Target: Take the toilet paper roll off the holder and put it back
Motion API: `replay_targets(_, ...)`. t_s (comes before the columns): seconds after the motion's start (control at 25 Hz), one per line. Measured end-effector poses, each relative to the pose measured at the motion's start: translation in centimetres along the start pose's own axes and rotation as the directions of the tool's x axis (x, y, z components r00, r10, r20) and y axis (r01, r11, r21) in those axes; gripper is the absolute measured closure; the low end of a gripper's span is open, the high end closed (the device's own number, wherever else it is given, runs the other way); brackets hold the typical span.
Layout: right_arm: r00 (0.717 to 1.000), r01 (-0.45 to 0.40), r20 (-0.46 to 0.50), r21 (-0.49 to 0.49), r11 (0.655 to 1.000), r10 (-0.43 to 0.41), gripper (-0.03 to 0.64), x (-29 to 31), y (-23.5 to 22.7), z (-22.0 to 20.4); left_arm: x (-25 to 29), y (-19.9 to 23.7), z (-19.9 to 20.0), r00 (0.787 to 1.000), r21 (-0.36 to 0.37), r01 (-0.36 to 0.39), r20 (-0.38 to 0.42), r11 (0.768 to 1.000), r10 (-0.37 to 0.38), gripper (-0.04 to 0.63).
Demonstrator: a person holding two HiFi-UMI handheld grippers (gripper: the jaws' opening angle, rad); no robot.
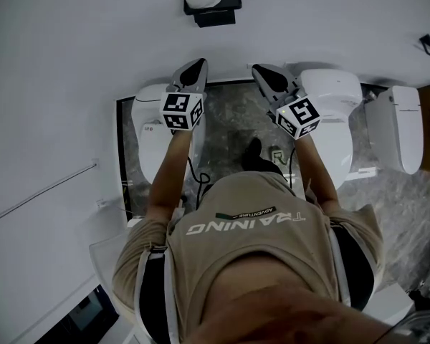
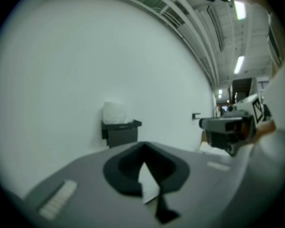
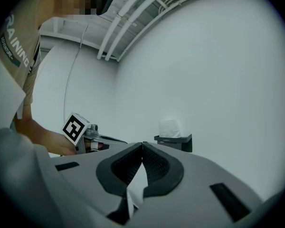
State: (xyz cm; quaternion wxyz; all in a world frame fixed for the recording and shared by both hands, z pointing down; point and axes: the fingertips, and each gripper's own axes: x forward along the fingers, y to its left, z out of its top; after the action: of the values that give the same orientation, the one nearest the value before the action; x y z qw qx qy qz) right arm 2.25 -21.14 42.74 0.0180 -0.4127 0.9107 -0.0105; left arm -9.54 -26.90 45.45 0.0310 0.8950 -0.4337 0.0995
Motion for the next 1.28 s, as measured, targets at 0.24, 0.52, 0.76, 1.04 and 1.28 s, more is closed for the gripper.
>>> replay_targets(0.24, 0.999, 0.051, -0.010, -0.014, 0.999, -0.051, 0.603, -4.0, 7.1, -0.6, -8.2, -3.2, -1.6, 0.998, -0.003, 0.050, 0.032, 0.999, -0.050, 0.591)
replay_targets(0.52, 0.990, 0.133, -0.030, -0.037, 0.990, -0.135, 0.603, -10.1, 17.8, -0.5, -20.1, -7.3, -2.8, 0.994, -0.007, 0.045, 0.104, 0.999, -0.044, 0.591)
replay_targets(0.76, 0.992, 0.127, 0.003, -0.030, 0.991, -0.127, 0.603, -14.4, 24.7, 0.7, -27.4, -9.9, -4.4, 0.995, -0.075, 0.029, 0.099, 0.997, -0.021, 0.591)
replay_targets(1.04, 0.992, 0.123, 0.029, -0.032, 0.992, -0.122, 0.603, -18.0, 28.2, 1.5, -31.6, -12.9, -5.1, 0.991, -0.097, 0.034, 0.129, 0.995, -0.022, 0.591)
replay_targets(1.28, 0.992, 0.120, 0.044, -0.005, 0.993, -0.120, 0.603, -21.2, 29.1, 1.8, -32.7, -16.3, -4.5, 0.992, -0.064, 0.067, 0.110, 0.996, -0.059, 0.591)
